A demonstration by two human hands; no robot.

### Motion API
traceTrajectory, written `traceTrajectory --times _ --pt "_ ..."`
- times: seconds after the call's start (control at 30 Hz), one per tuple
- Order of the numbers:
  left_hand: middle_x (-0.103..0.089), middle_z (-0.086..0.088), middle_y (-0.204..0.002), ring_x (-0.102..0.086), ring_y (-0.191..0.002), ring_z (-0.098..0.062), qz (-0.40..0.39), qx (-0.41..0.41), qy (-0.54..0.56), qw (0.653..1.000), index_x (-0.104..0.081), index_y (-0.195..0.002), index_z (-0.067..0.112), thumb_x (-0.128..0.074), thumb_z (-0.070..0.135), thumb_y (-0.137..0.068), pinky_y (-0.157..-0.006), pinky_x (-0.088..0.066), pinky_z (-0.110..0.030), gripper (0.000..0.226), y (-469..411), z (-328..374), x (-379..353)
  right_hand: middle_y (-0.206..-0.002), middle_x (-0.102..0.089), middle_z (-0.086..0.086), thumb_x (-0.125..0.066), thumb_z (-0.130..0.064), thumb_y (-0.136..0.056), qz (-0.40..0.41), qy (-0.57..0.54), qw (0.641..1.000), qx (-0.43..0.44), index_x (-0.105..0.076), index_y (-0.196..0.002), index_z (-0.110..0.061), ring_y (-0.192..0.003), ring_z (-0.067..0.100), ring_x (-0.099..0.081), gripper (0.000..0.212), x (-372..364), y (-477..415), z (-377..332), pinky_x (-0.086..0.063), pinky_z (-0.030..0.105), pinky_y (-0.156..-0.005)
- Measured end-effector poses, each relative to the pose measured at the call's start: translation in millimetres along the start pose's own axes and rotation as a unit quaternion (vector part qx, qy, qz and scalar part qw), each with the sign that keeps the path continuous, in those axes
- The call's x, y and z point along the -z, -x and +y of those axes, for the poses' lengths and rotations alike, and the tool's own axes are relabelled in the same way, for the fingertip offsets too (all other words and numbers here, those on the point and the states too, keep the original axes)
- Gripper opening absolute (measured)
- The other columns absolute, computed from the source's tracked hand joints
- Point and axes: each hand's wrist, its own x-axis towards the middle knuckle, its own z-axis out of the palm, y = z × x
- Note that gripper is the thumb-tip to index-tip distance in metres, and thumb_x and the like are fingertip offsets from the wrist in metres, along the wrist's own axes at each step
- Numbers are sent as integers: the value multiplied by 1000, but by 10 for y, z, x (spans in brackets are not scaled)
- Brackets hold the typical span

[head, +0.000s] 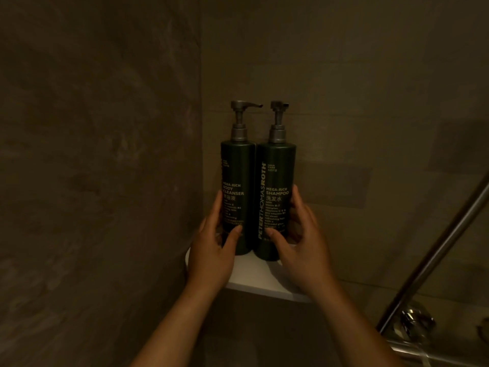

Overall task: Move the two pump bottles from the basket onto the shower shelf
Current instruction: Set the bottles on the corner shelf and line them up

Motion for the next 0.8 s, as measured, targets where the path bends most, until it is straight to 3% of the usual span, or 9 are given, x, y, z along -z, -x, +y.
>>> traceTrajectory --times 0.2,0.33,0.8 --pt "-38 27 -137 -37 -121 17 -34 17 38 999 -20 -139 52 -51 16 -92 -89 -37 -5 67 -35 -38 36 -142 -35 -13 -63 -16 -84 -5 -4 1000 -2 -11 -141 -50 -129 6 -39 84 -8 6 10 -43 45 -102" --pt "-44 21 -134 -43 -115 16 5 23 32 999 -27 -135 56 -62 28 -84 -92 -43 -22 69 -46 -35 -7 -142 -36 -11 -64 -16 -83 6 2 1000 -3 -12 -139 -52 -129 7 -39 85 -15 5 23 -44 45 -101" --pt "-42 17 -140 -41 -124 4 -18 30 24 999 -21 -136 57 -57 22 -88 -103 -39 -34 70 -36 -37 5 -138 -36 -15 -64 -15 -83 -2 -3 1000 -7 -12 -141 -48 -127 5 -39 84 -6 8 14 -44 43 -102"
